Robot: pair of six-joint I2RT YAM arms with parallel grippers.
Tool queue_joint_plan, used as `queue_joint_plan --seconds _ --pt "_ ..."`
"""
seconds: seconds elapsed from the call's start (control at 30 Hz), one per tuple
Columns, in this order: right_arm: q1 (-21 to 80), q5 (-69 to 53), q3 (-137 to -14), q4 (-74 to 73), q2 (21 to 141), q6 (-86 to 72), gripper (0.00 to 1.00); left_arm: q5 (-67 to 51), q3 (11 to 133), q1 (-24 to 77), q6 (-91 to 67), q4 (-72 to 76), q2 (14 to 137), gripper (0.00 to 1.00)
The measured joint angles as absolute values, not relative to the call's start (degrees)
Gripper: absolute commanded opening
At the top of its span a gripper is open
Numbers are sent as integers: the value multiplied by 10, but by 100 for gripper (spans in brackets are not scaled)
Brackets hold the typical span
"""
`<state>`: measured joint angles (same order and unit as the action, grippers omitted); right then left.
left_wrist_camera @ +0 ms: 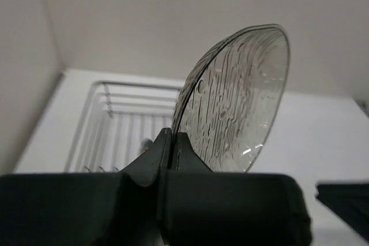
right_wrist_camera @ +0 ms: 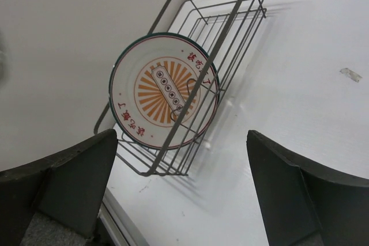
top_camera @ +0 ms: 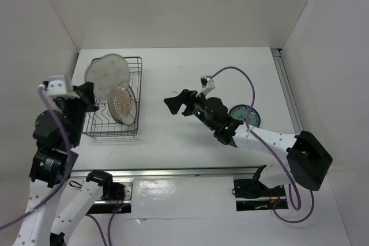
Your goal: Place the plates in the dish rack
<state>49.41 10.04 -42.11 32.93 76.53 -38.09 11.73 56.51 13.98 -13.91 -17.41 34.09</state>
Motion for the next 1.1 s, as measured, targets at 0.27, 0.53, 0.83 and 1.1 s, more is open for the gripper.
queue_joint_plan --seconds 0.27,0.53,0.83,1.1 --pt "465 63 -403 295 742 -374 100 442 612 139 -48 -109 351 0" --pt "458 35 -359 274 660 -362 100 568 550 140 18 -72 479 0" --pt "432 20 -326 244 594 -356 100 574 503 141 11 -59 535 0" --pt "423 10 -313 225 569 -350 100 567 467 141 -4 -58 541 0"
